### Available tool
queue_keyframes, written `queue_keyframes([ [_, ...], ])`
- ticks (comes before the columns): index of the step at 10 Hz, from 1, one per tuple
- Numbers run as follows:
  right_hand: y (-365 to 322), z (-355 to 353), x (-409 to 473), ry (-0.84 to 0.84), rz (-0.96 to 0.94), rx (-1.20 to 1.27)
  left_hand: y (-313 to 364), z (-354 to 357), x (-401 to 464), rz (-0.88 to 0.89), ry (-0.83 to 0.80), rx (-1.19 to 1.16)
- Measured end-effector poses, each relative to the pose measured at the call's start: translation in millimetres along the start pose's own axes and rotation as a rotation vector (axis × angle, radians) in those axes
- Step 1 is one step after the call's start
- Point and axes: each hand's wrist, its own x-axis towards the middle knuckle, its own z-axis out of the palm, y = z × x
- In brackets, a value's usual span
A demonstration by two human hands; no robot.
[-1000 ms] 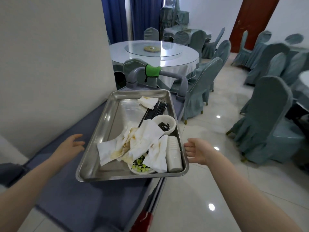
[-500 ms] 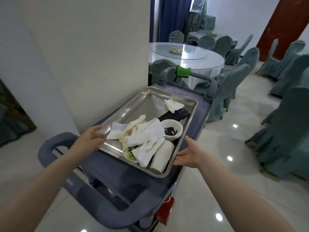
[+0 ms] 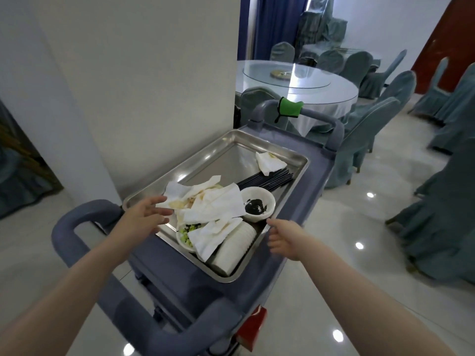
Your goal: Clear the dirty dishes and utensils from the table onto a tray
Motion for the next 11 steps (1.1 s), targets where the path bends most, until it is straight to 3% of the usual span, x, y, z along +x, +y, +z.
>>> queue_keyframes([
  [1,-21,-28,18,0.255,-0.358,-0.459,5,17,3,-0.016,0.025,0.0],
  [2,-45,-56,41,0.262,-0.55,-0.737,13,39,7,-0.036,0.073,0.019],
  [3,-64,-81,79,0.194,-0.718,-0.999,22,69,13,-0.085,0.14,-0.03],
  [5,-88,-112,141,-0.114,-0.907,-1.616,40,146,2,-0.162,0.303,-0.114],
  [7,-86,-130,153,-0.141,-1.088,-1.628,33,203,-46,-0.193,0.531,-0.206],
  [9,-79,-153,149,-0.195,-1.092,-1.587,36,236,-92,-0.163,0.713,-0.195],
  [11,-84,-170,112,-0.325,-1.121,-1.219,47,281,-130,-0.127,0.811,-0.246],
])
